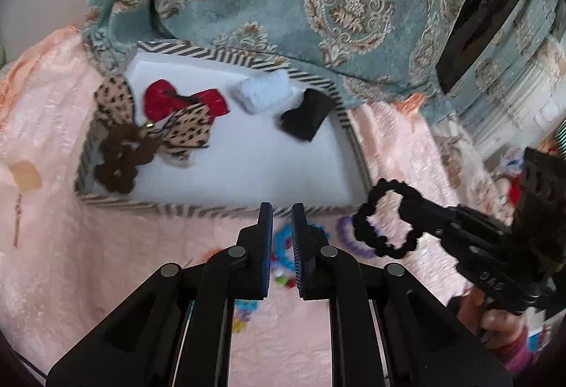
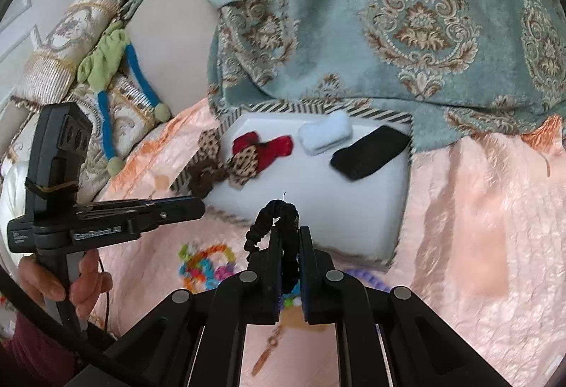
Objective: Organize jewelry
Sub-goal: 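Carry the rainbow bracelet and black scrunchie over the white tray with both tools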
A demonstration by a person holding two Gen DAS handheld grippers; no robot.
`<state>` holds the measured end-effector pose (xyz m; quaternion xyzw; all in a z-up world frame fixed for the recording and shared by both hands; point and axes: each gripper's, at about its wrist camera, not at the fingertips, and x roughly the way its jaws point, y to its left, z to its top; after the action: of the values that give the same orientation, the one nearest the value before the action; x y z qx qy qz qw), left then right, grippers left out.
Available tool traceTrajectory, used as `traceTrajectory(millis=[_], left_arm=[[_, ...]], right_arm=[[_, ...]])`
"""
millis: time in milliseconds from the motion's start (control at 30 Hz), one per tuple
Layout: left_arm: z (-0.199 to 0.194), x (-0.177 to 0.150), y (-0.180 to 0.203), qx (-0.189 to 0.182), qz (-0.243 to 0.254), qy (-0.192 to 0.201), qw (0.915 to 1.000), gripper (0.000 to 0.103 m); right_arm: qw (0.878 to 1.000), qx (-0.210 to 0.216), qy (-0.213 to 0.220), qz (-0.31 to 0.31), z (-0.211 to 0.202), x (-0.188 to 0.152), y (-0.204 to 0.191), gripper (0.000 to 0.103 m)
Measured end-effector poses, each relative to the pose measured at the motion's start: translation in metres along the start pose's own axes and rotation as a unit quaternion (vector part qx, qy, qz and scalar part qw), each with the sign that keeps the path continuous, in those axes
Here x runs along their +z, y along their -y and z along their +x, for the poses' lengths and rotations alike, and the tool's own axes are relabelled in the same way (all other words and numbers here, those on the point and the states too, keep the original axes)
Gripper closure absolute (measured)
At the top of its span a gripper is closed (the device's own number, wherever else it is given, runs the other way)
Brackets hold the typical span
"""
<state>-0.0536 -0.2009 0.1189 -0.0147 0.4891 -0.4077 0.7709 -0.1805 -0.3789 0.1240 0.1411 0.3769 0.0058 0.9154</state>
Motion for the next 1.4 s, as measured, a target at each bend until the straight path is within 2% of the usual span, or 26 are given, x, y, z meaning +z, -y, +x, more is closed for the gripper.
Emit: traceTrajectory(millis=[100,200,267,300,333,467,567,667,700,733,800,967,1067,1267,1400], left_arm=[[0.0,0.008,0.002,0.02,0.011,0.001,0.9998,0.093],[0.003,-0.001,0.005,0.033,0.036,-0.02,0.9986,0.092],[0.013,-0.015,0.003,0.061,0.055,-0.048,0.9954,0.087],[0.018,-0.019,0.001,0.073,0.059,-0.056,0.994,0.08],[0.025,-0.026,-0.003,0.087,0.062,-0.069,0.9919,0.075],[0.048,-0.038,-0.018,0.137,0.055,-0.102,0.9838,0.073],[0.062,-0.039,-0.025,0.146,0.052,-0.113,0.9814,0.073],[0.069,-0.04,-0.022,0.148,0.068,-0.11,0.9805,0.073],[0.07,-0.04,-0.021,0.15,0.071,-0.108,0.9802,0.077],[0.07,-0.04,-0.02,0.152,0.07,-0.107,0.98,0.092],[0.067,-0.038,-0.023,0.136,0.056,-0.109,0.983,0.094],[0.03,-0.032,-0.016,0.078,0.025,-0.063,0.9947,0.095],[0.006,-0.024,-0.01,0.055,0.012,-0.029,0.998,0.095],[-0.025,-0.002,0.013,0.047,0.015,0.018,0.9986,0.095],[-0.02,0.023,0.024,0.065,0.021,0.035,0.9971,0.095]], right_arm=[[1.0,0.003,0.001,0.015,-0.002,0.001,0.009,0.096],[1.0,0.004,-0.001,0.013,-0.003,-0.005,0.011,0.096],[1.0,0.006,-0.008,0.014,0.0,-0.009,0.012,0.096],[1.0,0.008,-0.012,0.016,0.002,-0.012,0.012,0.096],[1.0,0.01,-0.016,0.018,0.004,-0.014,0.012,0.096],[0.999,0.018,-0.025,0.026,0.011,-0.02,0.01,0.096],[0.999,0.024,-0.028,0.026,0.013,-0.022,0.005,0.096],[0.999,0.024,-0.028,0.021,0.011,-0.023,0.001,0.096],[0.999,0.025,-0.027,0.02,0.01,-0.023,0.0,0.096],[0.999,0.024,-0.026,0.02,0.009,-0.023,-0.001,0.096],[0.999,0.024,-0.021,0.02,0.004,-0.023,-0.001,0.096],[0.999,0.02,-0.008,0.024,-0.009,-0.019,0.004,0.096],[1.0,0.016,-0.001,0.026,-0.016,-0.016,0.007,0.096],[1.0,0.002,0.008,0.02,-0.02,-0.002,0.014,0.096],[1.0,-0.006,0.007,0.02,-0.01,0.009,0.02,0.096]])
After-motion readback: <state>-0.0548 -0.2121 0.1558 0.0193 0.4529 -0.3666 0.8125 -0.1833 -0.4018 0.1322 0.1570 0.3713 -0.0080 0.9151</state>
